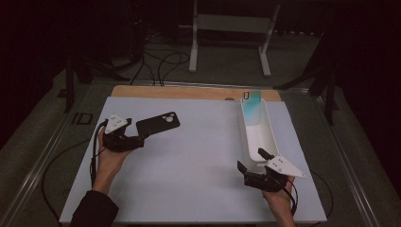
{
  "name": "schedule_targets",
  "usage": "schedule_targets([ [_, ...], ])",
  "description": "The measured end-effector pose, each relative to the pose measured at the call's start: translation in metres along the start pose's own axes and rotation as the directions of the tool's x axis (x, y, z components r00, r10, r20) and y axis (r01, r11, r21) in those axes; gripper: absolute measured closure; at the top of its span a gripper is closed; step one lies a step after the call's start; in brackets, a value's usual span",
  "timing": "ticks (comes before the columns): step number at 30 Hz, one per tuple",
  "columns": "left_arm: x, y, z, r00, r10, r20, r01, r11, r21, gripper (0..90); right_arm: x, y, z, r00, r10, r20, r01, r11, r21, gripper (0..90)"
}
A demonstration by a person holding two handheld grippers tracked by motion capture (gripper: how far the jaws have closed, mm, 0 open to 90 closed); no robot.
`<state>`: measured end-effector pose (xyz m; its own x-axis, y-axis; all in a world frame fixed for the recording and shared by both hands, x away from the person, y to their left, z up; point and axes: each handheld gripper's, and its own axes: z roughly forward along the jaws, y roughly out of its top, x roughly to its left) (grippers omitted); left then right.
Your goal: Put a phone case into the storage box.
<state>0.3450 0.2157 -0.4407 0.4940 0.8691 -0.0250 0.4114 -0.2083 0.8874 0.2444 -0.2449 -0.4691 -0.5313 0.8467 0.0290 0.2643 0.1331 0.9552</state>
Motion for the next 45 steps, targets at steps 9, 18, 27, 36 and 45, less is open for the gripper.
schedule_targets([
  [9, 0.015, 0.013, 0.021, 0.9983, -0.007, -0.058, 0.008, 0.9998, 0.017, 40.5, -0.001, 0.000, -0.001, 1.0000, 0.005, 0.000, -0.005, 1.000, -0.004, 9.3],
  [18, 0.035, 0.013, 0.048, 0.9955, -0.044, -0.084, 0.050, 0.9959, 0.076, 66.4, 0.001, 0.000, 0.000, 0.9999, -0.014, 0.007, 0.014, 1.000, -0.002, 9.3],
  [27, 0.046, 0.009, 0.079, 0.9902, -0.074, -0.118, 0.090, 0.9864, 0.137, 90.0, 0.001, 0.000, -0.001, 0.9999, -0.013, 0.011, 0.013, 1.000, -0.005, 9.3],
  [36, 0.054, 0.002, 0.105, 0.9852, -0.083, -0.150, 0.111, 0.9759, 0.188, 90.0, -0.002, -0.001, 0.000, 0.9999, -0.002, 0.010, 0.002, 1.000, -0.009, 9.3],
  [45, 0.061, -0.007, 0.123, 0.9829, -0.091, -0.160, 0.127, 0.9653, 0.228, 90.0, -0.002, -0.001, 0.000, 1.0000, 0.005, 0.005, -0.005, 1.000, -0.014, 9.3],
])
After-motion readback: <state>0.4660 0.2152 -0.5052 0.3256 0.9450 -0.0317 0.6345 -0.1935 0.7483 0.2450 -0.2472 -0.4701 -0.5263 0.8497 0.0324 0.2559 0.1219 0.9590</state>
